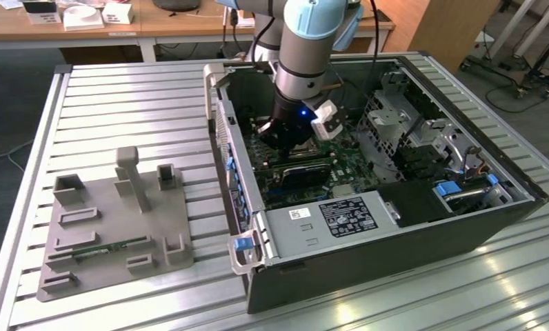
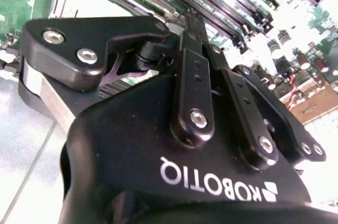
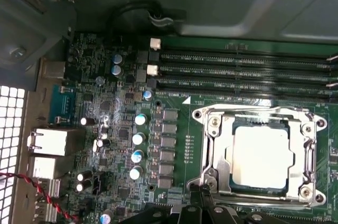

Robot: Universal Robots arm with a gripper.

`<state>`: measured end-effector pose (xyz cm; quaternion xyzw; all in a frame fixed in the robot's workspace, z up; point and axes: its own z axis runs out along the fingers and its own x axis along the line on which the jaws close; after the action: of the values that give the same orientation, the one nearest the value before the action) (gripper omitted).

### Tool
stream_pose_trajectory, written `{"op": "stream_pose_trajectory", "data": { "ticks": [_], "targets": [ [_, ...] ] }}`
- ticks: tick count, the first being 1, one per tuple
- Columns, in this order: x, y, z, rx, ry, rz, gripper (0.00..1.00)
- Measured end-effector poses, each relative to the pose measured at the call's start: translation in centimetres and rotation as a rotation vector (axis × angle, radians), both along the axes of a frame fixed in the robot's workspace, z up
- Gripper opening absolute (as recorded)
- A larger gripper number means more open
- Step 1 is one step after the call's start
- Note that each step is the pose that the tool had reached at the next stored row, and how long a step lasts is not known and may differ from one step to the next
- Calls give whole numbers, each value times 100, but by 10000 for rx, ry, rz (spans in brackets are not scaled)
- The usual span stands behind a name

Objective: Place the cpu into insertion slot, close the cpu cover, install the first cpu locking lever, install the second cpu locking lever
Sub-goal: 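Install the second cpu locking lever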

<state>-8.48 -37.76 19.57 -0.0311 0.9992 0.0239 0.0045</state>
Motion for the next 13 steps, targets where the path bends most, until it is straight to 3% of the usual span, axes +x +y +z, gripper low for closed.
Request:
{"op": "stream_pose_trajectory", "data": {
  "ticks": [13],
  "targets": [
    [0,4,55,-11,1,0,11]
  ]
}}
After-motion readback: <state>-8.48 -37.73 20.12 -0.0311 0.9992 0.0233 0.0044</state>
